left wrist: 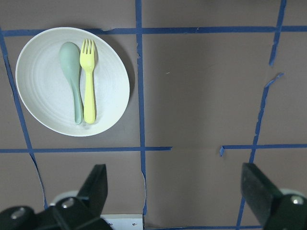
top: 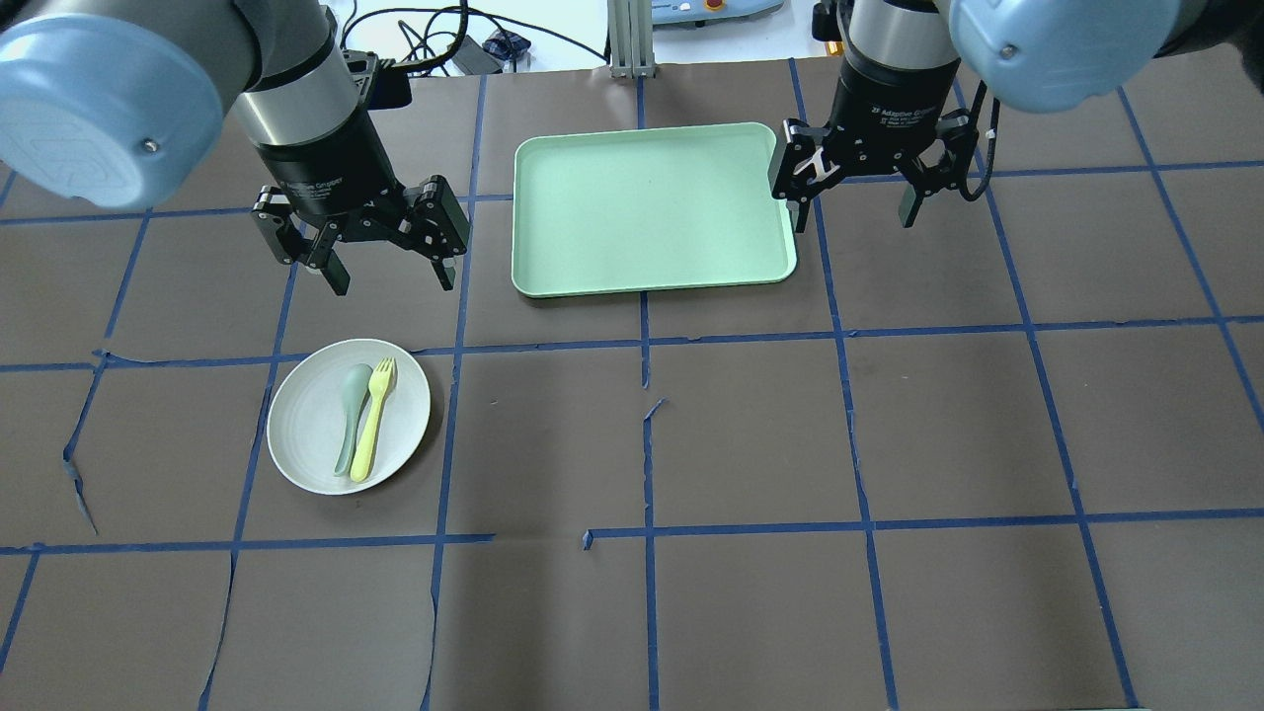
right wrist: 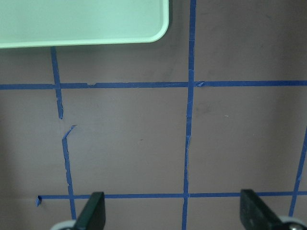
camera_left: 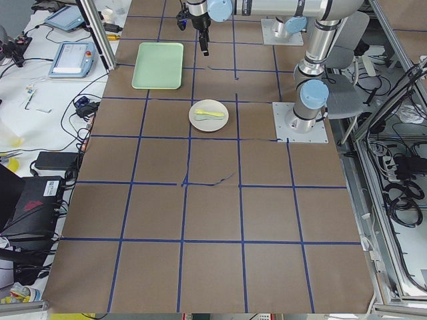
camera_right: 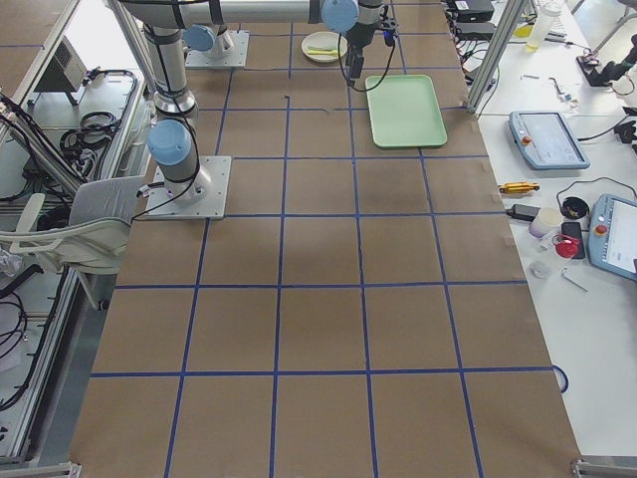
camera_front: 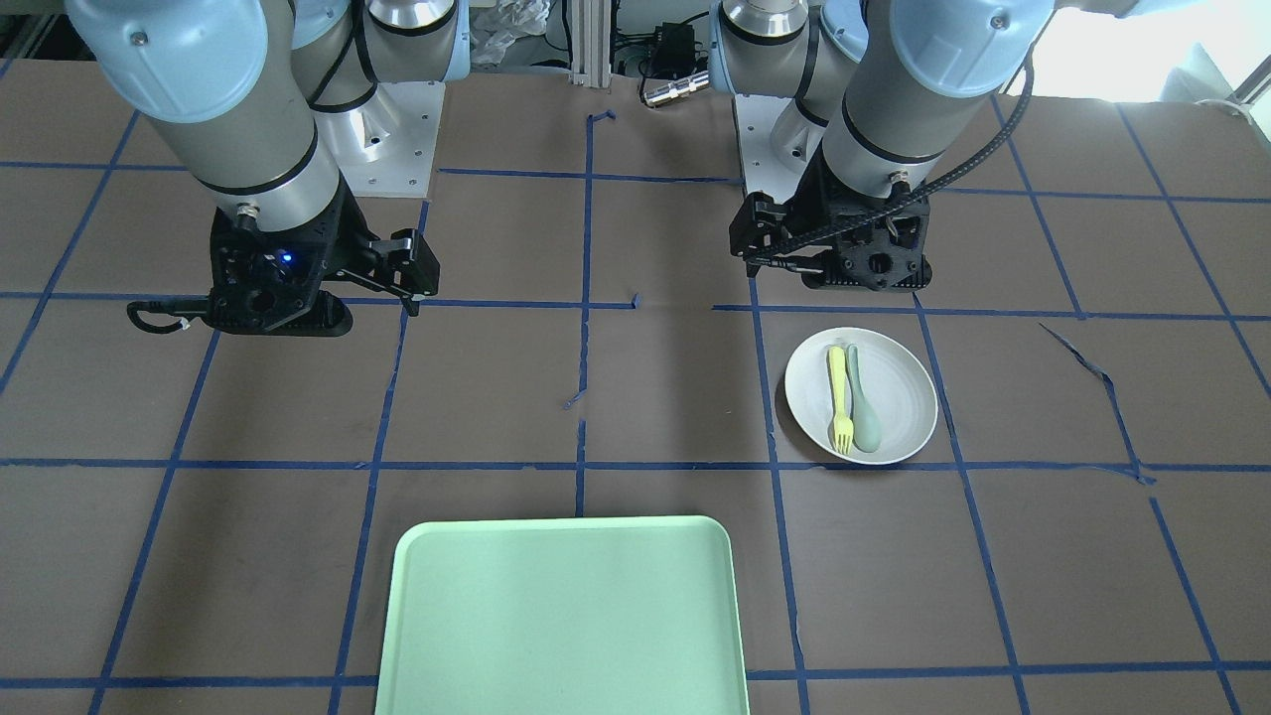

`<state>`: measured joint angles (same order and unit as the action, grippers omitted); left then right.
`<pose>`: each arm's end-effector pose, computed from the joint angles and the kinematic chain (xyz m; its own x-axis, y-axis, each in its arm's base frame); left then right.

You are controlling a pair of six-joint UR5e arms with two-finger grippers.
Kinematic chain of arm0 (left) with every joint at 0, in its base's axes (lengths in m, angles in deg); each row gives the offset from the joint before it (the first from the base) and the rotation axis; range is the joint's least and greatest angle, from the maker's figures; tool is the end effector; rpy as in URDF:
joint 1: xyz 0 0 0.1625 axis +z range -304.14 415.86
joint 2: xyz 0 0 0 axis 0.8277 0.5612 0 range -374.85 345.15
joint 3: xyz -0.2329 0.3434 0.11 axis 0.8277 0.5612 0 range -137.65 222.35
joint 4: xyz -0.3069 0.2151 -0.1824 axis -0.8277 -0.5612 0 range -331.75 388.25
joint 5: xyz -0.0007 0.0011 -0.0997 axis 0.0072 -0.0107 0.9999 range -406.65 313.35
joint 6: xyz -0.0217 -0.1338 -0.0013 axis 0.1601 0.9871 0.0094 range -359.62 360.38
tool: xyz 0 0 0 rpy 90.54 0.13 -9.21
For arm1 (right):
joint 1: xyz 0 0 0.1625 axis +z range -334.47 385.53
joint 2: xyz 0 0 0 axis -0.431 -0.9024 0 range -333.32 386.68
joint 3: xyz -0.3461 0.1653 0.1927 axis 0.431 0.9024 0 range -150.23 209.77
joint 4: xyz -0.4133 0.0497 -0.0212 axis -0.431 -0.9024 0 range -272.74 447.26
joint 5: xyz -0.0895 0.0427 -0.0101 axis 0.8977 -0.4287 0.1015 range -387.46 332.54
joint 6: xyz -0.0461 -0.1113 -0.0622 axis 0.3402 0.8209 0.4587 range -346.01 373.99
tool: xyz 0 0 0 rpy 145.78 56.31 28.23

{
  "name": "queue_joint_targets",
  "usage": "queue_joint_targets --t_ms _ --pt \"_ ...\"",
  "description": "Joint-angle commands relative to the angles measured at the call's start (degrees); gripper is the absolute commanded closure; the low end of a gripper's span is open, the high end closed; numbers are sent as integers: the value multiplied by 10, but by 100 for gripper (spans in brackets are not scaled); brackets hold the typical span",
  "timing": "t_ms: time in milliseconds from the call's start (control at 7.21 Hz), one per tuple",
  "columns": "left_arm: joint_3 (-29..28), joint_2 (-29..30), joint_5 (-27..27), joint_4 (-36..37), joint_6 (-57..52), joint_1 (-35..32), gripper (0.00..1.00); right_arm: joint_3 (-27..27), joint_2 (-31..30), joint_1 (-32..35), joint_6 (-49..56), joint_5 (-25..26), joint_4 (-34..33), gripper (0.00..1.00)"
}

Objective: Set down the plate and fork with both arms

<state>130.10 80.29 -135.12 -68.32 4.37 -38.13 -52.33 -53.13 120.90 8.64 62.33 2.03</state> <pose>-0.1720 -0.4982 0.4201 -0.9999 -0.0035 0.0149 -0.0010 0.9862 0.1656 0.1850 -0.5379 0.4225 -1.0000 -0.0006 0.0078 0.0004 0.9924 0.1227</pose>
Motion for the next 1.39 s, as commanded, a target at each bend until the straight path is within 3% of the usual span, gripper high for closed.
queue_joint_targets --t_ms 0,832,1248 --pt "1 0 -3 1 1 -1 0 0 -1 0 0 1 -1 0" --pt "0 11 -5 9 -1 10 0 2 1 0 -6 7 -4 0" --pt "18 8 -2 33 -135 154 0 1 4 0 -5 0 -11 0"
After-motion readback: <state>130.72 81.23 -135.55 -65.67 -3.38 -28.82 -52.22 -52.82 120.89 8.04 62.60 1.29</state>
